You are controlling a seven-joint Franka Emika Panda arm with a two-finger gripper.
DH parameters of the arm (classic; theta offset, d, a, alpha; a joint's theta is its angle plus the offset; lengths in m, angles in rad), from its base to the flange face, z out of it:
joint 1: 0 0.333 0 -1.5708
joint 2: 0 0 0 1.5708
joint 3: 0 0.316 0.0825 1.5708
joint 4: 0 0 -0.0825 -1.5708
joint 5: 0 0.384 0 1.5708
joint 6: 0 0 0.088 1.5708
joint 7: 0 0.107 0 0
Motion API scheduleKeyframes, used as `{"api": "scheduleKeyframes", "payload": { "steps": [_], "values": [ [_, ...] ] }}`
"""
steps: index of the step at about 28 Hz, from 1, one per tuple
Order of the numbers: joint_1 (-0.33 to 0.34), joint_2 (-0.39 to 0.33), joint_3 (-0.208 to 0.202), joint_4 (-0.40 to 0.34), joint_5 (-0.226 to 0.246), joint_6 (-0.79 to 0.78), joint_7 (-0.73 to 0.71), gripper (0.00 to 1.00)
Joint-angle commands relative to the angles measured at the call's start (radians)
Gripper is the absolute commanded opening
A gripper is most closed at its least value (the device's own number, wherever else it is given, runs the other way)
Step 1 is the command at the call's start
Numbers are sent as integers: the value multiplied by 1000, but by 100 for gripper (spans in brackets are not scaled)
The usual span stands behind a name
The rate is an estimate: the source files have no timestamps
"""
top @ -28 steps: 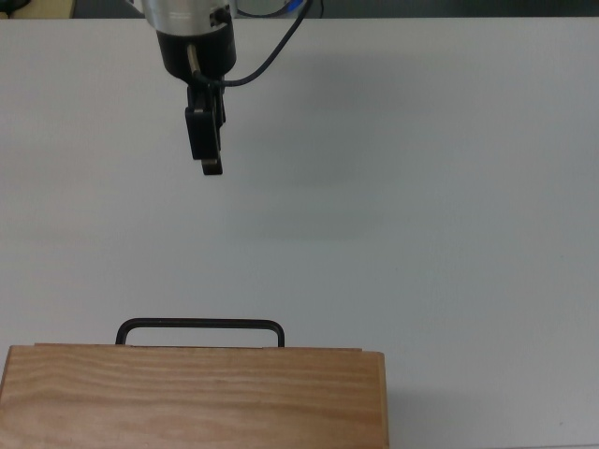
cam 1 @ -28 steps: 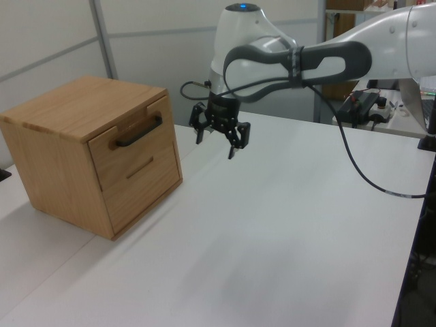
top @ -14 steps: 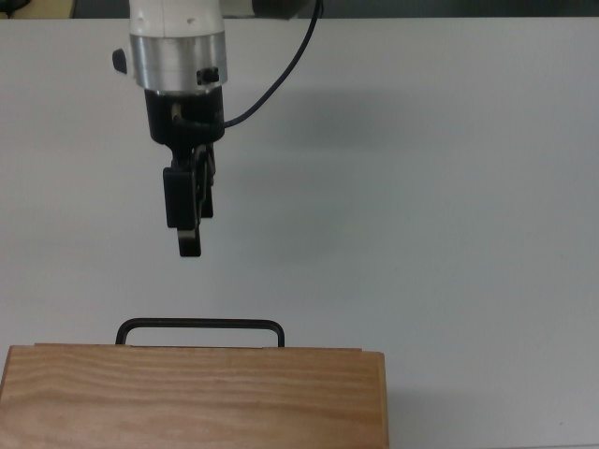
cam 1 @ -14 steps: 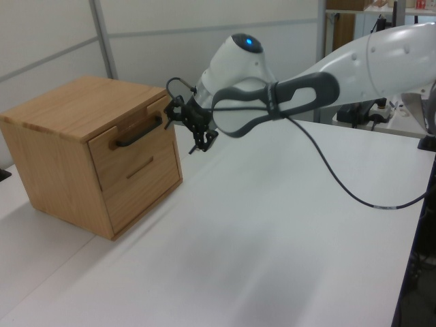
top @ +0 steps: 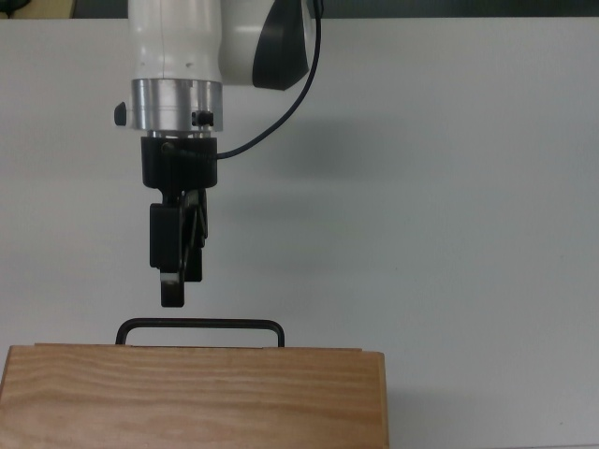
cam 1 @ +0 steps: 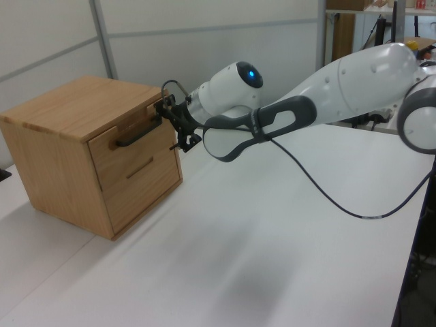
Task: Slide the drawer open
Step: 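Lower the gripper onto the black bar handle and close on it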
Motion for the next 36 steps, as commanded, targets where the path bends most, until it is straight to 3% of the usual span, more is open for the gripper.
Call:
{"api": "scheduleKeyframes", "payload": {
  "steps": [1, 4, 6, 9, 12, 14, 15, 18, 19, 20, 24, 36],
  "values": [
    [11, 68, 6, 78, 22, 61, 2, 100],
    [11, 89, 8, 101, 21, 76, -1, 100],
    [16, 108, 8, 122, 17, 85, -4, 88],
    [28, 113, 8, 127, 13, 87, -6, 82],
    [31, 111, 8, 127, 10, 88, -16, 56],
    [33, 111, 8, 127, 11, 88, -18, 51],
    [40, 111, 8, 127, 11, 88, -18, 40],
    [43, 111, 8, 127, 10, 88, -18, 28],
    [43, 111, 8, 127, 11, 88, -18, 22],
    [43, 111, 8, 127, 10, 88, -18, 8],
    [42, 111, 8, 127, 11, 88, -18, 1],
    [37, 80, 8, 112, 19, 88, -18, 0]
  ]
}}
